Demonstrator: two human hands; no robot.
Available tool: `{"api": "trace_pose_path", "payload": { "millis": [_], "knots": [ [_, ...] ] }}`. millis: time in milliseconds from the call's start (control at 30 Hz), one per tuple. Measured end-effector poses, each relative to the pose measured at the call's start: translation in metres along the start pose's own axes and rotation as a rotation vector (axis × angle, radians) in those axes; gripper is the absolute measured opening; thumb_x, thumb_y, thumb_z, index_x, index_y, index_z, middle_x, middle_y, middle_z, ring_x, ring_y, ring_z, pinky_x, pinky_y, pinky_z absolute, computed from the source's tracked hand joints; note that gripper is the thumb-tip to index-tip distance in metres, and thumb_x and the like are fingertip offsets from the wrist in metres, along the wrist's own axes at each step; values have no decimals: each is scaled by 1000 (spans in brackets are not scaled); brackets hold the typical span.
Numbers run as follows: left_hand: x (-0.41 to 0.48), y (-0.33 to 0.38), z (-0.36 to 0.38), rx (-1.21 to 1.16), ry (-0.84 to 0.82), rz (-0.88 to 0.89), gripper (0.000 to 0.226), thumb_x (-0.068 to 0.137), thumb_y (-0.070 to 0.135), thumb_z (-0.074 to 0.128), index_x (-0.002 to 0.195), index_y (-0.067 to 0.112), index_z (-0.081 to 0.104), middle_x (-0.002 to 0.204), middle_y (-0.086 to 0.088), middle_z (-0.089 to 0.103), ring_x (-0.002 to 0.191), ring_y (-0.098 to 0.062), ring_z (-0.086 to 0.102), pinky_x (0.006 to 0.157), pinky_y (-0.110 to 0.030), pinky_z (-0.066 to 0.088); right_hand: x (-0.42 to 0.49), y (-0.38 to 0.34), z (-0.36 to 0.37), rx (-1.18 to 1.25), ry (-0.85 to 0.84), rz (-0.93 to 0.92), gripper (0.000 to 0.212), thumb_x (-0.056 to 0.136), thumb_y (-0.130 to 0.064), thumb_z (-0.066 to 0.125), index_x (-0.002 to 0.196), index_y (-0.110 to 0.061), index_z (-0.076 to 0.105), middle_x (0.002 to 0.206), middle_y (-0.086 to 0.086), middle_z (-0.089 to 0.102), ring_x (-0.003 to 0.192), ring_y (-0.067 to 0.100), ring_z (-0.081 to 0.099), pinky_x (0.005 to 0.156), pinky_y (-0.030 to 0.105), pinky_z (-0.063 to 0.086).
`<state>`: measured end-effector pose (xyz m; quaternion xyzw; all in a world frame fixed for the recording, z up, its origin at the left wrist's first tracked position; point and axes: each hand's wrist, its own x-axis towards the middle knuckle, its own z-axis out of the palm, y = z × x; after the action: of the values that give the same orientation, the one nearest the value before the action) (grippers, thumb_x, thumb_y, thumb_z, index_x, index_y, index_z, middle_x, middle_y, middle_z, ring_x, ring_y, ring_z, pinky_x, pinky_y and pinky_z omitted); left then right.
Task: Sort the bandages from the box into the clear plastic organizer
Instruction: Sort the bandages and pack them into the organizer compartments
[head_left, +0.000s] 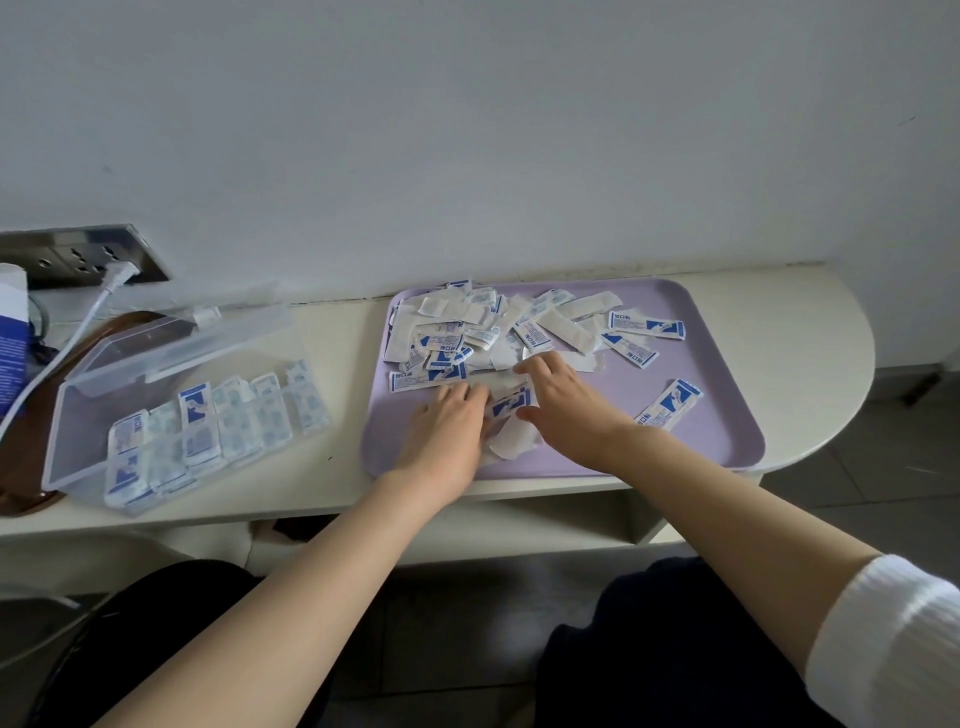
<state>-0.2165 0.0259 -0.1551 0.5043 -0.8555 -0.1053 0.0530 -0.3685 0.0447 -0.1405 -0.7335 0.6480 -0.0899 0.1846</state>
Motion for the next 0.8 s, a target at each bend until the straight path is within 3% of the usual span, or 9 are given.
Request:
{"api": "trace_pose_path", "payload": {
  "millis": [233, 367, 433, 533, 600, 667, 800],
  "knots": [
    [-4, 4, 3, 149, -32, 13, 41, 87, 5, 45, 127, 12, 34, 126, -9, 38, 119, -27, 36, 89, -33, 35, -3, -5, 12, -26, -44, -88, 53, 92, 5, 41, 142, -4, 24, 145, 9, 24, 134, 23, 30, 97, 22, 28],
    [-6, 6, 4, 102, -37, -11, 33, 94, 15, 41, 126, 13, 35, 126, -8, 38, 118, -27, 35, 89, -32, 32, -4, -11, 15, 56, -29, -105, 65, 84, 16, 37, 143, -7, 24, 146, 7, 24, 132, 25, 35, 99, 28, 37],
    [-6, 6, 5, 83, -23, -11, 30, 98, 19, 35, 127, 12, 35, 126, -9, 39, 118, -27, 35, 91, -34, 31, -1, -10, 17, 79, -16, -99, 61, 85, 14, 40, 140, -10, 30, 142, 6, 30, 124, 27, 44, 96, 35, 42],
    [-7, 5, 4, 86, -21, 12, 29, 99, 18, 33, 127, 11, 37, 124, -10, 42, 117, -27, 39, 90, -34, 32, 3, -6, 16, 77, 46, -102, 34, 91, 3, 48, 123, -8, 51, 124, 10, 47, 106, 31, 55, 87, 43, 47],
    [-7, 6, 3, 54, -7, 17, 25, 98, 15, 33, 121, 10, 40, 120, -9, 45, 114, -27, 42, 88, -34, 33, 3, -5, 10, 46, 87, -117, 20, 94, -5, 49, 110, -6, 60, 110, 11, 54, 100, 30, 56, 83, 42, 47],
    [-8, 8, -1, -27, 45, 0, 19, 99, 15, 33, 113, 9, 44, 115, -9, 48, 109, -26, 45, 85, -34, 34, 1, -5, 2, 69, 149, -117, 19, 95, -6, 47, 106, -6, 63, 105, 10, 56, 97, 26, 55, 80, 39, 48],
    [-10, 14, -14, -170, 124, -67, 19, 100, 19, 33, 104, 8, 48, 107, -10, 57, 102, -29, 50, 80, -35, 33, -1, -6, -11, 182, 198, -99, 23, 98, -5, 40, 112, -7, 58, 112, 8, 57, 100, 23, 53, 84, 29, 43]
  ]
}}
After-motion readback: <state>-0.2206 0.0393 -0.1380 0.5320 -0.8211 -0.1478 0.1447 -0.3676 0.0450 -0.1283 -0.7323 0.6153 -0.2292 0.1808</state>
